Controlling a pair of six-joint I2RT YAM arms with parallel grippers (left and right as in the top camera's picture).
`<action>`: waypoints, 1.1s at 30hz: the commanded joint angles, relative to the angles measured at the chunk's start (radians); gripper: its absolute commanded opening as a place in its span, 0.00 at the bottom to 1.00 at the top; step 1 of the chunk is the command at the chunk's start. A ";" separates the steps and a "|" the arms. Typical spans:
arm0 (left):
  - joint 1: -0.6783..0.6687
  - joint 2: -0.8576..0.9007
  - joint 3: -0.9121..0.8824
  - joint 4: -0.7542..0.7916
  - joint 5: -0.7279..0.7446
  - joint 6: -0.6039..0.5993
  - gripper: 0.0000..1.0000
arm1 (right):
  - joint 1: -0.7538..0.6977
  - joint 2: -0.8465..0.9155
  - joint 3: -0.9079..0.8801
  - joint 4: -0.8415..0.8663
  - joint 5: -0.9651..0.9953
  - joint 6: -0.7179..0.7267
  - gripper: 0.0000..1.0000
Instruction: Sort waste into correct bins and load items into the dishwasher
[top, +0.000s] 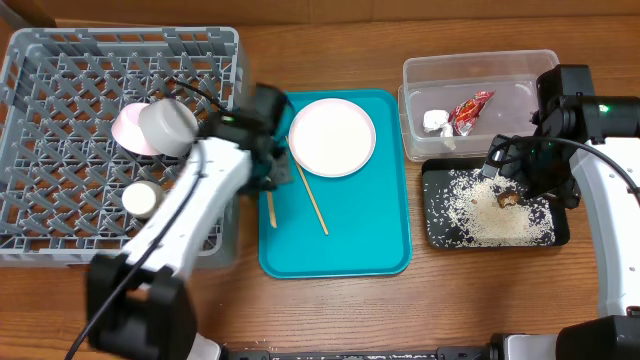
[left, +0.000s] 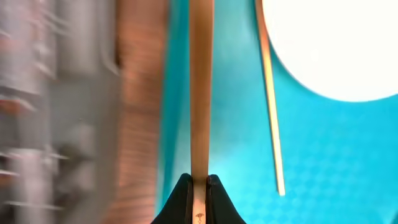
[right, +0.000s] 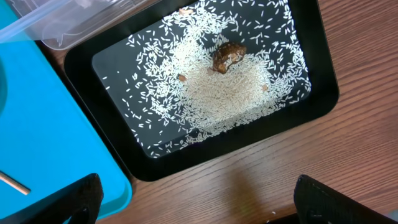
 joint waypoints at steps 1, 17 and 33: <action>0.072 -0.056 0.037 -0.007 -0.016 0.154 0.04 | -0.002 -0.020 0.021 0.003 -0.004 -0.001 1.00; 0.323 0.014 0.032 0.054 0.014 0.427 0.04 | -0.002 -0.019 0.021 0.000 -0.005 -0.001 1.00; 0.278 0.013 0.064 0.047 0.374 0.363 0.78 | -0.002 -0.019 0.021 0.002 -0.005 -0.001 1.00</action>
